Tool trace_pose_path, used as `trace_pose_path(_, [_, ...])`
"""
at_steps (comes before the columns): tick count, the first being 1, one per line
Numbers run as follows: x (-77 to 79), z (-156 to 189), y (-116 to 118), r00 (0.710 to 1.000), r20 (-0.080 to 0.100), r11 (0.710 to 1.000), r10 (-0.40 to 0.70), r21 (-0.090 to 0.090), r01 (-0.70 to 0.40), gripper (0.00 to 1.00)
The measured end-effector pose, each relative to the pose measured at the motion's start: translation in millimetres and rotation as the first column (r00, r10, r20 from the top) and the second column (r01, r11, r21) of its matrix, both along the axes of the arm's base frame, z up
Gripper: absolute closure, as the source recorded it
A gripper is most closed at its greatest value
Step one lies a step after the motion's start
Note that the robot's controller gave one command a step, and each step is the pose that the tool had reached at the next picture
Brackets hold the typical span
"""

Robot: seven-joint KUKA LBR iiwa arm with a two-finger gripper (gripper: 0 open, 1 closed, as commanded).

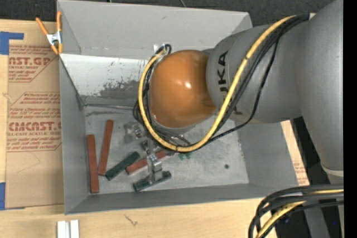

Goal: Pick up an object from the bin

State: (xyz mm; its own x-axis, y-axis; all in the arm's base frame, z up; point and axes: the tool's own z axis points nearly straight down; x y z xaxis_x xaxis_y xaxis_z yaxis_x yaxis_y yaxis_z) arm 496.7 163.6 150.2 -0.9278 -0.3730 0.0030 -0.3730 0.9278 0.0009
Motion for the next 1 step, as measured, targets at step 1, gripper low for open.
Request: trace_pose_path(1, [3.3,-38.2,-3.6,0.994,0.006,0.994,-0.106,0.003,0.106,0.00])
